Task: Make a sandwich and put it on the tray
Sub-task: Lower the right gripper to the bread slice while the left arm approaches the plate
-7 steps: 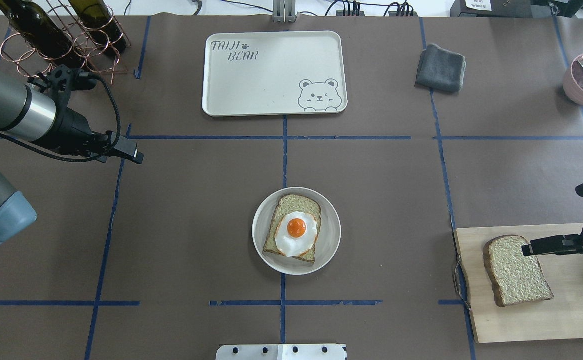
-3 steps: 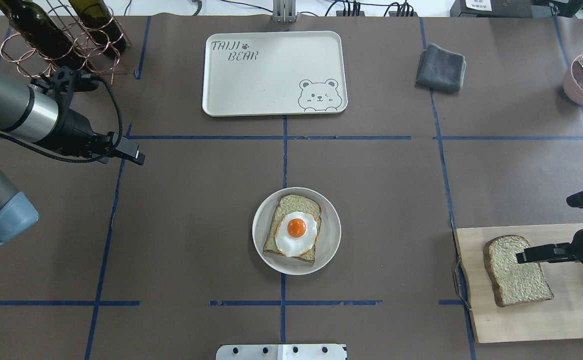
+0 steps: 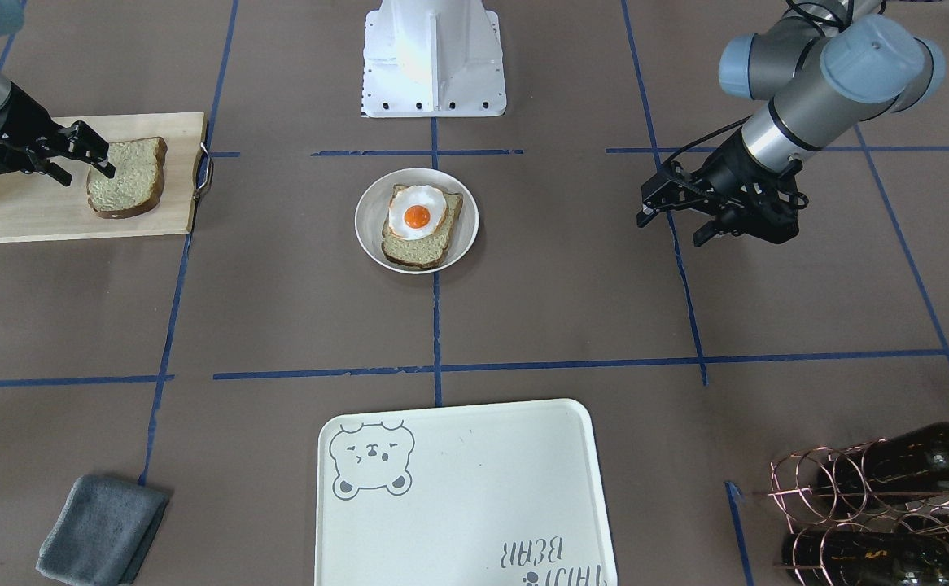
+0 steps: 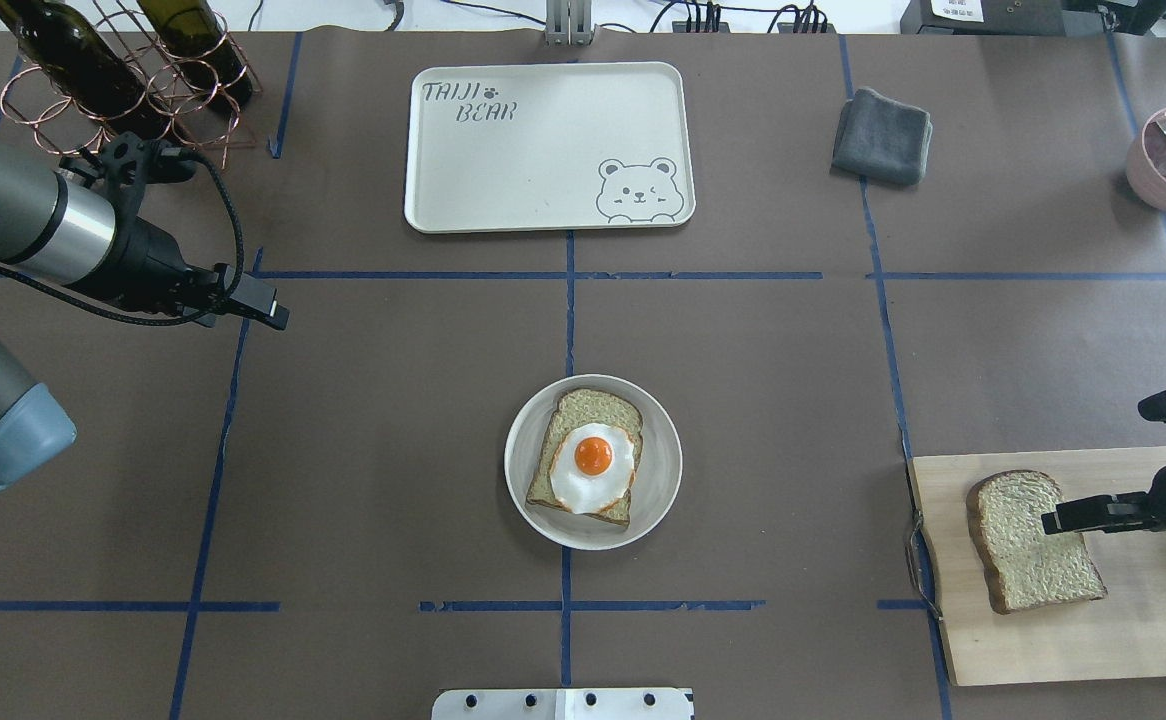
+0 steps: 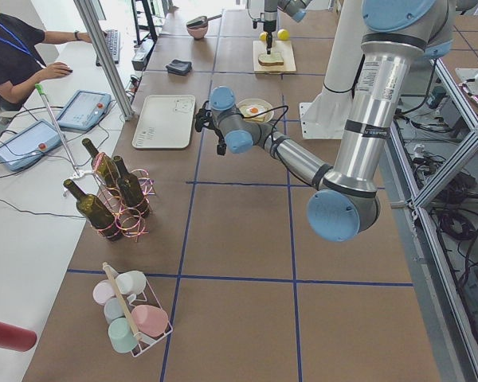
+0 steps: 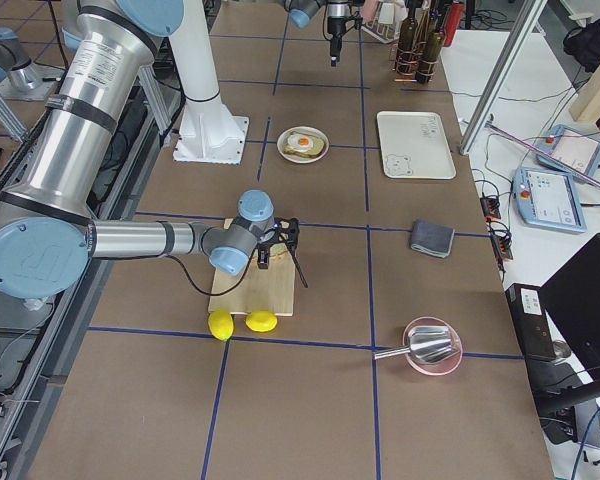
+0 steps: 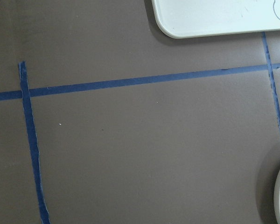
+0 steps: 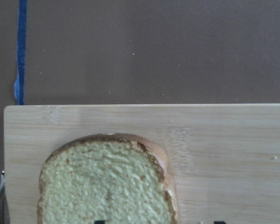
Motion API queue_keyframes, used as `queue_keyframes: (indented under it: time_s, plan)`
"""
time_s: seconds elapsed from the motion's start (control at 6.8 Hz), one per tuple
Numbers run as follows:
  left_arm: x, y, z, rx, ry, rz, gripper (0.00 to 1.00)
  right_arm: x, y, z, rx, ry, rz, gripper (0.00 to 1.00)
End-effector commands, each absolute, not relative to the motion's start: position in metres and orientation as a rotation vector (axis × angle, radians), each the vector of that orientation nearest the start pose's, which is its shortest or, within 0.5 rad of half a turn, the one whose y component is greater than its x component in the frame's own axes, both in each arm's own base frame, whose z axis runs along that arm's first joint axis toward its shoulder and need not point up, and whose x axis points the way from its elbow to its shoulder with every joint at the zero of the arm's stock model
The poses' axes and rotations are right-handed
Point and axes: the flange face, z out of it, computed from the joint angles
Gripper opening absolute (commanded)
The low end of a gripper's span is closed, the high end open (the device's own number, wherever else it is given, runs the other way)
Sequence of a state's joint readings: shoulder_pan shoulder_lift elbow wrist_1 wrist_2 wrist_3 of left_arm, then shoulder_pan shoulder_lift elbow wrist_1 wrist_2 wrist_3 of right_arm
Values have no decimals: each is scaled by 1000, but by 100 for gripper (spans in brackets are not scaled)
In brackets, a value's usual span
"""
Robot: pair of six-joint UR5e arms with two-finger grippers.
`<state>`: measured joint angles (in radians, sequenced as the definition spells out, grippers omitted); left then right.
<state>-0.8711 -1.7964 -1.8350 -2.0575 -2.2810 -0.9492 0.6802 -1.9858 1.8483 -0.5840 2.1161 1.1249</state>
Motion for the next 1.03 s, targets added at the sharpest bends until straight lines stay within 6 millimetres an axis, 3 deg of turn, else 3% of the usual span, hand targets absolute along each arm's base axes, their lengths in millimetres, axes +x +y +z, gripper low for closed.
queue_keyframes:
  time_s: [0.0, 0.29, 0.88]
  plan:
    - [308, -472, 352, 156, 1123, 125, 100, -221, -279, 588, 1, -968, -26, 60]
    - [308, -473, 353, 154, 1121, 126, 100, -221, -278, 588, -3, -969, -29, 0]
    - [310, -473, 355, 153, 1118, 125, 100, -217, -276, 588, -2, -970, -28, 0]
